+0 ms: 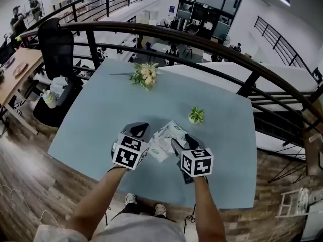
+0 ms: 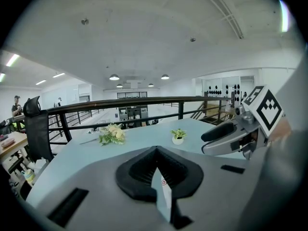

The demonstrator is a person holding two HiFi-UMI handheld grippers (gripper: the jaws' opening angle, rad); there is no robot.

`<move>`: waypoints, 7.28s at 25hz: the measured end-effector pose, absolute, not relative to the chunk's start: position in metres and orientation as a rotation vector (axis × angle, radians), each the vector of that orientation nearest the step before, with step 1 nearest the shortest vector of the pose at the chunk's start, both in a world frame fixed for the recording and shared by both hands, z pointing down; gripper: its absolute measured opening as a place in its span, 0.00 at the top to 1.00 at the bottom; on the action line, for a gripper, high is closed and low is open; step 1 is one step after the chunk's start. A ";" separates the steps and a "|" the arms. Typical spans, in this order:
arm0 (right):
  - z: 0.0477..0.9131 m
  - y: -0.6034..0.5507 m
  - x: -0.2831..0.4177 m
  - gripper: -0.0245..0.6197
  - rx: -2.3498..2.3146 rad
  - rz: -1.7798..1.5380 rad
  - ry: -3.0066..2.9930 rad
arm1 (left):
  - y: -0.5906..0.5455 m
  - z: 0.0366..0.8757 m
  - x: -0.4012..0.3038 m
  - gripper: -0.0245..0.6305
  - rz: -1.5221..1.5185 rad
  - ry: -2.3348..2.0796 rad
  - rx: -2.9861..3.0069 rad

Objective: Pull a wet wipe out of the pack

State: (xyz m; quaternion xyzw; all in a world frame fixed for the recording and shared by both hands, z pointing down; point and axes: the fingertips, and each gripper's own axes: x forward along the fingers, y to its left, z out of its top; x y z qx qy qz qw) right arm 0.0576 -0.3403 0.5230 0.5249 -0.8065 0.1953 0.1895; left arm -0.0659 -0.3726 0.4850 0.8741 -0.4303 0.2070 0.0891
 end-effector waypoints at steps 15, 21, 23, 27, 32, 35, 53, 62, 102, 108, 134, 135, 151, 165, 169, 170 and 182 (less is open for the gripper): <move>0.576 -0.336 0.046 0.57 1.384 0.676 -2.199 | -0.368 0.504 -0.060 0.97 0.673 -1.209 2.617; 0.581 -0.338 0.047 0.58 1.380 0.698 -2.194 | -0.364 0.506 -0.062 0.97 0.697 -1.197 2.604; 0.581 -0.340 0.046 0.60 1.375 0.695 -2.198 | -0.364 0.508 -0.062 0.97 0.703 -1.195 2.603; 0.582 -0.340 0.043 0.63 1.366 0.695 -2.203 | -0.362 0.510 -0.064 0.97 0.723 -1.191 2.606; 0.585 -0.338 0.042 0.66 1.356 0.699 -2.200 | -0.362 0.511 -0.068 0.97 0.728 -1.204 2.597; 0.588 -0.337 0.042 0.70 1.354 0.699 -2.188 | -0.361 0.511 -0.069 0.97 0.726 -1.208 2.595; 0.594 -0.333 0.042 0.95 1.344 0.709 -2.160 | -0.355 0.514 -0.065 0.97 0.728 -1.199 2.590; 0.591 -0.333 0.041 0.95 1.345 0.709 -2.170 | -0.351 0.515 -0.065 0.97 0.729 -1.201 2.584; 0.509 -0.342 0.053 0.95 1.481 0.558 -2.295 | -0.351 0.477 -0.055 0.97 0.673 -1.242 2.651; 0.498 -0.343 0.055 0.95 1.499 0.530 -2.315 | -0.352 0.476 -0.053 0.97 0.673 -1.244 2.656; 0.449 -0.344 0.064 0.95 1.597 0.438 -2.389 | -0.356 0.469 -0.051 0.97 0.655 -1.277 2.669; 0.447 -0.344 0.065 0.95 1.603 0.434 -2.389 | -0.356 0.468 -0.051 0.97 0.653 -1.276 2.667; 0.415 -0.338 0.083 0.95 1.716 0.295 -2.388 | -0.357 0.451 -0.054 0.97 0.590 -1.300 2.666; 0.399 -0.326 0.108 0.95 1.802 0.292 -2.386 | -0.354 0.437 -0.034 0.97 0.556 -1.280 2.705; 0.395 -0.324 0.115 0.95 1.826 0.280 -2.381 | -0.353 0.438 -0.032 0.97 0.562 -1.274 2.707; 0.393 -0.323 0.118 0.95 1.833 0.275 -2.378 | -0.352 0.438 -0.030 0.97 0.564 -1.272 2.707; 0.391 -0.307 0.160 0.95 1.942 0.272 -2.305 | -0.346 0.437 0.000 0.97 0.570 -1.207 2.744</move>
